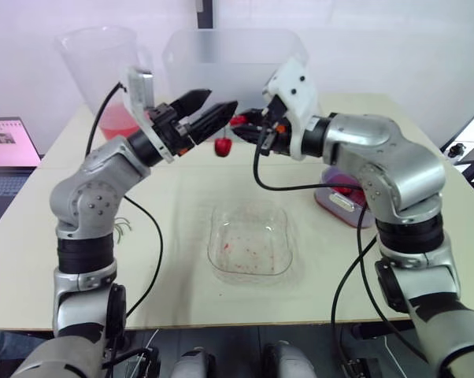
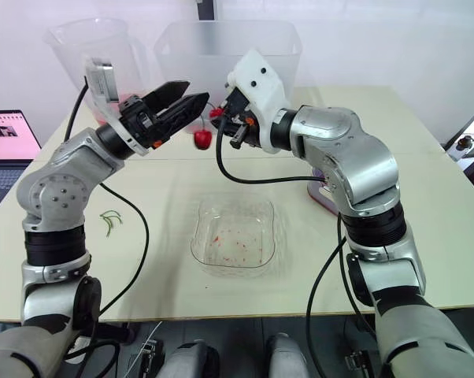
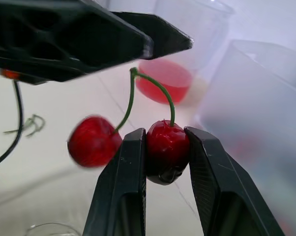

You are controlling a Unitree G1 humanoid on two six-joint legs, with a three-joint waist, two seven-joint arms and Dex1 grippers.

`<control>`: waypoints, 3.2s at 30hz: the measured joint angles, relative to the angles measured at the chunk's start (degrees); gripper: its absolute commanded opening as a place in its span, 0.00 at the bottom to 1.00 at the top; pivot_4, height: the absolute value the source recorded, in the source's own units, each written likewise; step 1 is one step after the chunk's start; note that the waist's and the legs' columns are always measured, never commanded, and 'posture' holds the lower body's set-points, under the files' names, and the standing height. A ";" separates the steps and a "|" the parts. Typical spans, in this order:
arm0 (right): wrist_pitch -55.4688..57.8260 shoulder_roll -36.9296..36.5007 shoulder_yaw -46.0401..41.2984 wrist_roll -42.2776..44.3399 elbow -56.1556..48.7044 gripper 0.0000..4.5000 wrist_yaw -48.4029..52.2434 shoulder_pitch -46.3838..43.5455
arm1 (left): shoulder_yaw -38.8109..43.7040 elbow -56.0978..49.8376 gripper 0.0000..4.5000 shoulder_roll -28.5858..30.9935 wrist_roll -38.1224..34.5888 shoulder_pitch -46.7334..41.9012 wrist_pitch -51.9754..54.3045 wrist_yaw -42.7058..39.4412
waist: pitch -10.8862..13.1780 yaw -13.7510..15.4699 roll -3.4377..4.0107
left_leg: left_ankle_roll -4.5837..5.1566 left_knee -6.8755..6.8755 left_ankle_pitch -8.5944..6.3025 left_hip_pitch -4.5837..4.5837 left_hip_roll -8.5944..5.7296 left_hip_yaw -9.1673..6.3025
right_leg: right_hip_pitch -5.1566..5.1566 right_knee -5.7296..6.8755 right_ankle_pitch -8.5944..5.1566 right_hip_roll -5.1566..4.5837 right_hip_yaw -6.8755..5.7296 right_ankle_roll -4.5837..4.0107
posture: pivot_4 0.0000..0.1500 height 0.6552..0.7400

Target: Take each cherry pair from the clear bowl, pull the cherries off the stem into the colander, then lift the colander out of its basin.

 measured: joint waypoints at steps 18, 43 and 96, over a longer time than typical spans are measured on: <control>1.78 1.76 -2.35 1.94 -0.24 0.26 -3.45 0.53 | -0.32 0.84 0.11 -5.32 -1.42 0.80 1.55 5.68 | 0.00 0.00 0.00 | 0.00 0.00 0.00 0.00 0.00 -0.01 | -0.01 -0.01 0.00 0.01 0.00 0.00 | 1.00 0.37; 2.69 1.75 -2.13 3.10 -1.72 0.26 -3.20 1.12 | -1.48 0.85 0.11 -6.54 0.33 1.26 -0.39 5.29 | 0.00 0.04 0.00 | 0.00 0.00 0.00 0.00 0.00 0.00 | 0.00 -0.04 0.00 0.01 0.00 0.00 | 1.00 0.37; 10.38 14.75 -12.94 32.92 25.40 0.99 16.03 -2.61 | 7.03 -7.58 0.00 4.20 -21.78 7.48 9.74 9.35 | 0.01 0.03 0.01 | 0.00 0.01 0.00 0.00 0.00 -0.06 | 0.02 -0.03 0.00 0.00 0.00 0.00 | 1.00 0.37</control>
